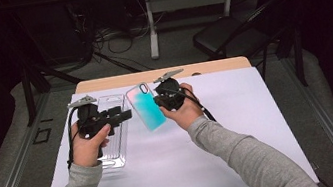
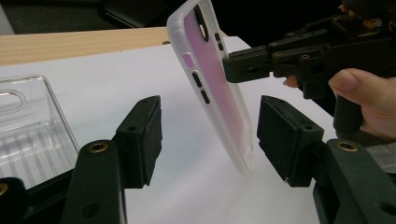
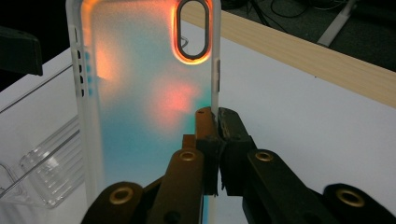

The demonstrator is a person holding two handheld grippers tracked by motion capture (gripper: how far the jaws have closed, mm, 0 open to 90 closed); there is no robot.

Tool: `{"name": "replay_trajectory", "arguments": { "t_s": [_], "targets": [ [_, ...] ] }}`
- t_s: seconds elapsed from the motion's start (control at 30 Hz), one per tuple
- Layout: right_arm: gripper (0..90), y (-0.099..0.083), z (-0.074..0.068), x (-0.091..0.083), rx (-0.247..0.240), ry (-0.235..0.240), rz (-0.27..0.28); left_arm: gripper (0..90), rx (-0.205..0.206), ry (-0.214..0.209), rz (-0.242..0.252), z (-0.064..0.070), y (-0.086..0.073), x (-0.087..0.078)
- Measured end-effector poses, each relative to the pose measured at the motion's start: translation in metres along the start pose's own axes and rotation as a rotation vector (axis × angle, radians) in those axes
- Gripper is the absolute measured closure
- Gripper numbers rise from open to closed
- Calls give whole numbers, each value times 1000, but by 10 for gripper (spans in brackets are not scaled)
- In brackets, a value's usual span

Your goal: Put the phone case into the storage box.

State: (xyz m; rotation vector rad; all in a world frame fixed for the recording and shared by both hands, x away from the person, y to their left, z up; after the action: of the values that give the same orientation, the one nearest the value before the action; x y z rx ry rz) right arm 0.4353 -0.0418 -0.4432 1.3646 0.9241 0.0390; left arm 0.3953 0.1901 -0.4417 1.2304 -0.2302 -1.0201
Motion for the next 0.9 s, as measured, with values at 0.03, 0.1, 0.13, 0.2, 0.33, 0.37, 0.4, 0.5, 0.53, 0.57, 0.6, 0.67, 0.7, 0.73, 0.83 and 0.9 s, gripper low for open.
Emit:
{"name": "replay_trajectory", "arguments": {
  "t_s": [0.03,0.1,0.13,0.2,0.33,0.37,0.4,0.5,0.53,0.57,0.6,0.67,0.7,0.73,0.83,0.9],
  "targets": [
    [877,0,0,0,0,0,1,406,0,0,0,0,0,0],
    [877,0,-1,-1,0,2,7,406,-4,16,9,1,-1,0],
    [877,0,-2,-1,2,3,8,406,-5,12,9,2,-1,1],
    [877,1,-2,-2,0,3,10,406,-6,4,5,2,-1,1],
    [877,1,-1,-3,0,2,15,406,17,37,4,4,-1,2],
    [877,1,-1,-3,0,0,15,406,8,39,-5,5,-2,2],
    [877,1,-1,-3,0,1,19,406,8,39,-5,5,-2,2],
    [877,1,-1,-4,1,0,24,409,9,35,-11,8,-3,4],
    [877,2,-1,-4,1,1,25,411,-1,38,-16,8,-4,4],
    [877,2,-1,-4,1,1,25,411,-3,37,-20,9,-4,5],
    [877,2,-1,-4,0,2,26,417,-13,40,-22,9,-5,6],
    [877,2,-2,-4,1,3,27,440,-63,25,-24,9,-7,7],
    [877,2,-2,-4,-3,2,29,451,-87,18,-22,9,-8,7],
    [877,1,-2,-4,-5,4,30,462,-97,19,-22,8,-8,7],
    [877,1,-3,-4,-5,6,32,465,-106,16,-22,8,-9,8],
    [877,1,-3,-5,-3,6,31,465,-117,15,-20,8,-10,9]
  ]
}}
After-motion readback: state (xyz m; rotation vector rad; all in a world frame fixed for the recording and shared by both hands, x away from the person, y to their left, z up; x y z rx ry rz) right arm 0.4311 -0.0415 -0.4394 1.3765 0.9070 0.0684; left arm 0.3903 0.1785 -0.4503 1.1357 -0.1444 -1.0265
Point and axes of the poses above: each handheld gripper's, and its own axes: x roughly forward along the jaws, y roughly out of its top, z roughly to its right, the point moved 2 cm from there along x, roughly forward along the jaws, and after that the axes turned 6 degrees about z, right-handed, at the moved point
